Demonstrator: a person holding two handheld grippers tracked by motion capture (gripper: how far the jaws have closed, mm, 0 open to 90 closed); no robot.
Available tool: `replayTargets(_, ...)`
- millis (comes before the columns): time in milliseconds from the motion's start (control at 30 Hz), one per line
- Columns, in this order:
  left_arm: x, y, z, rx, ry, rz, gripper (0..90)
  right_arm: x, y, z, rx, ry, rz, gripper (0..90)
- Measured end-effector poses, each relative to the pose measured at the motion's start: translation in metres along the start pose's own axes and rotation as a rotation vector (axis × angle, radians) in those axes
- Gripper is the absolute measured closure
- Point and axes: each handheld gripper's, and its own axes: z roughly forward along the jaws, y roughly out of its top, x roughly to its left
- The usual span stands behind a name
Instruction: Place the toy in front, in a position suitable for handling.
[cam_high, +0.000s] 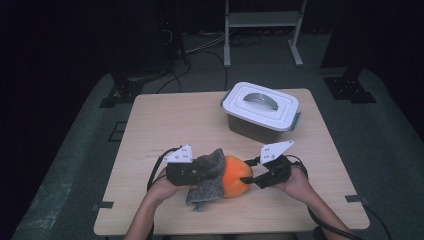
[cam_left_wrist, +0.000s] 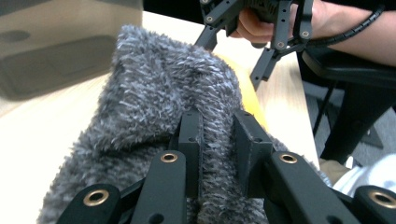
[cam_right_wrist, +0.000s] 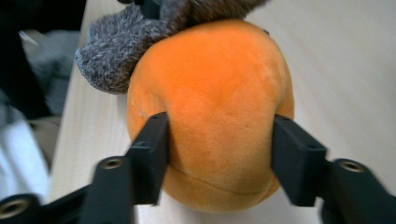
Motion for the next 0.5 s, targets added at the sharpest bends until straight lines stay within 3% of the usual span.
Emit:
replayTargets(33, -0.007, 0.008, -0.002, 0.002, 0.003, 0.031, 74.7, 0.008, 0.007, 0.001, 0.002, -0.033, -0.056, 46.5)
replayTargets(167, -0.015, 0.018, 0.0, -0.01, -0.015, 0.063, 74.7, 0.017, 0.012, 0.005, 0.003, -0.032, -0.104, 46.9)
replayTargets(233, -0.016, 0.019, 0.004, 0.011, -0.019, 0.072, 74.8, 0.023, 0.014, 0.007, 0.007, -0.026, -0.123, 46.6)
replayTargets(500, -0.001, 0.002, -0.002, 0.005, -0.013, 0.009, 75.2, 0.012, 0.007, 0.006, -0.014, 0.005, -0.058, 45.1)
